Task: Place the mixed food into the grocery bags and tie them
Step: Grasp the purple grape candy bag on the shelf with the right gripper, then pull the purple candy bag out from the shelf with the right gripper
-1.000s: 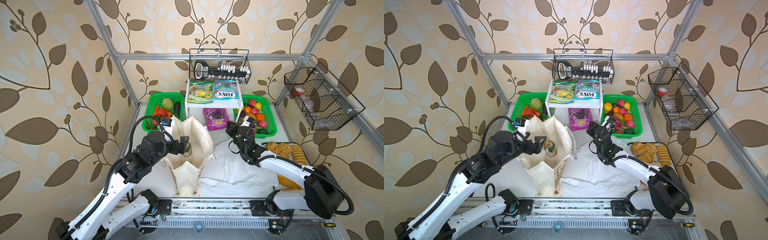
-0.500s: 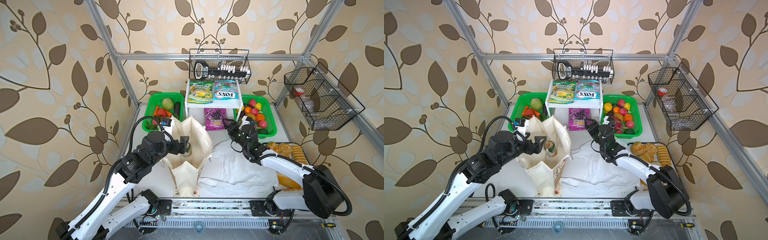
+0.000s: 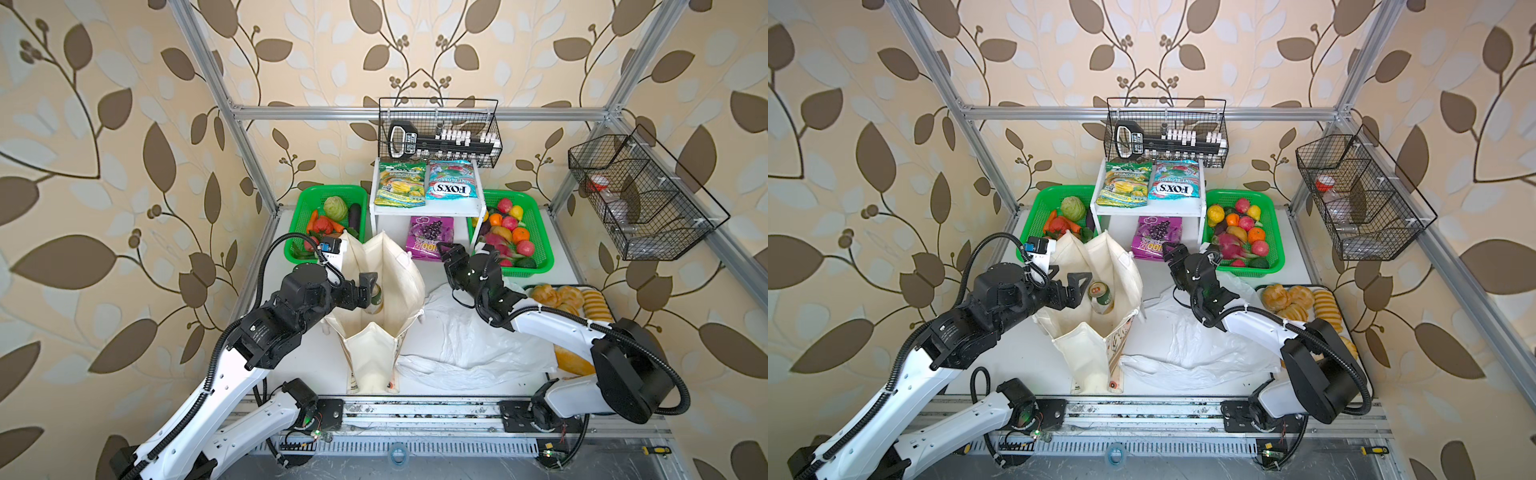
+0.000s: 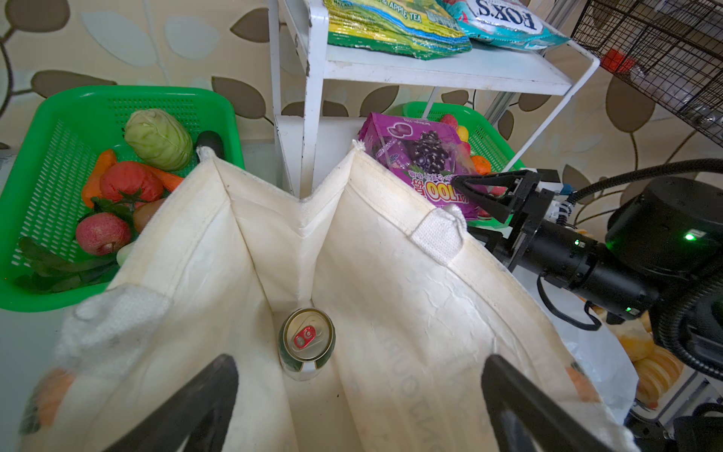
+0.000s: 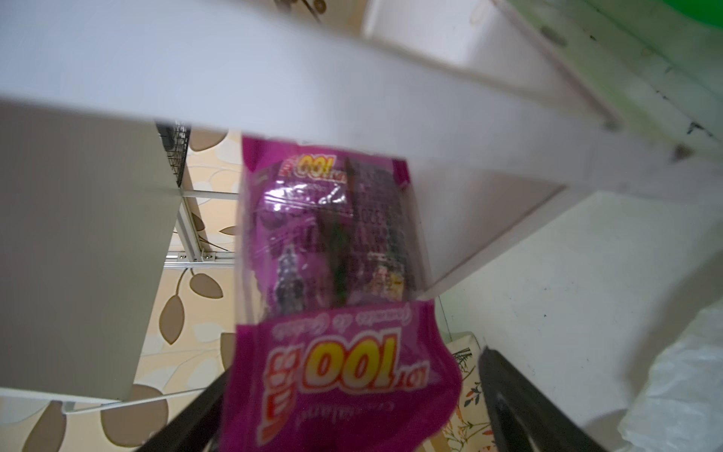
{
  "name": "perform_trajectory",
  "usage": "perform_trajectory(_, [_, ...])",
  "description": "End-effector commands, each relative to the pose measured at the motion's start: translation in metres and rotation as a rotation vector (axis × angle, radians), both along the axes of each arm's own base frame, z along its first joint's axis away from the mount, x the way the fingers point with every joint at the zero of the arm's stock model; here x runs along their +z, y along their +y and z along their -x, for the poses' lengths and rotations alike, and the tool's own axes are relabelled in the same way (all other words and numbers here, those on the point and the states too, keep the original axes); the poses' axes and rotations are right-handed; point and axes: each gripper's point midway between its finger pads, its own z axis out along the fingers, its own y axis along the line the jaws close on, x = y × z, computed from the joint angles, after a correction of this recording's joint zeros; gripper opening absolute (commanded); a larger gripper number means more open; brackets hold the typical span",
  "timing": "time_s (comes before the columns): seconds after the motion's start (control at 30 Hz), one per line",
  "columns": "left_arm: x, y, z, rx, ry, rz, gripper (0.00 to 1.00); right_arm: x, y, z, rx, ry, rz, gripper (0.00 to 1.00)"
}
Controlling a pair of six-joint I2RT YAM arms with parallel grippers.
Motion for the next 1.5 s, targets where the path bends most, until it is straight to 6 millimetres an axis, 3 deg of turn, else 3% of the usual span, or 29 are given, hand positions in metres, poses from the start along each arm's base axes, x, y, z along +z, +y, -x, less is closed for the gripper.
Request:
perform_trajectory(0.0, [0.003, 0.005, -0.002, 0.030, -0.021, 0.002, 0.99, 0.000, 0.007, -0.004, 0.009, -0.009, -0.043, 0.90])
perform_trajectory(0.17, [0.004, 0.008, -0.001, 0.037, -0.026, 0.002, 0.99, 0.005, 0.008, -0.005, 0.027, -0.043, -0.050, 0.75])
perform_trajectory(0.43, [0.004, 0.007, -0.002, 0.036, -0.024, 0.005, 0.99, 0.006, -0.008, 0.017, 0.000, -0.048, 0.043, 0.36])
perform_trajectory(0.57, [0.003, 0.005, -0.003, 0.036, -0.021, 0.011, 0.99, 0.008, -0.009, 0.025, 0.030, -0.060, 0.069, 0.26])
perform_trajectory(0.7, [0.004, 0.007, -0.003, 0.050, -0.020, 0.014, 0.99, 0.020, -0.009, 0.032, 0.073, -0.106, 0.145, 0.09])
perform_trajectory(0.93, [0.011, 0.019, 0.000, 0.096, -0.031, 0.019, 0.99, 0.061, -0.026, 0.046, 0.118, -0.228, 0.420, 0.00])
perform_trajectory(1.13, [0.020, 0.030, 0.003, 0.137, -0.053, 0.017, 0.99, 0.089, -0.043, 0.057, 0.158, -0.283, 0.588, 0.00])
perform_trajectory(1.37, [0.020, 0.051, 0.003, 0.242, -0.043, -0.026, 0.99, 0.109, -0.045, 0.064, 0.237, -0.313, 0.657, 0.00])
perform_trajectory(1.47, [0.029, 0.069, 0.011, 0.306, -0.063, -0.027, 0.99, 0.130, -0.043, 0.083, 0.311, -0.373, 0.675, 0.00])
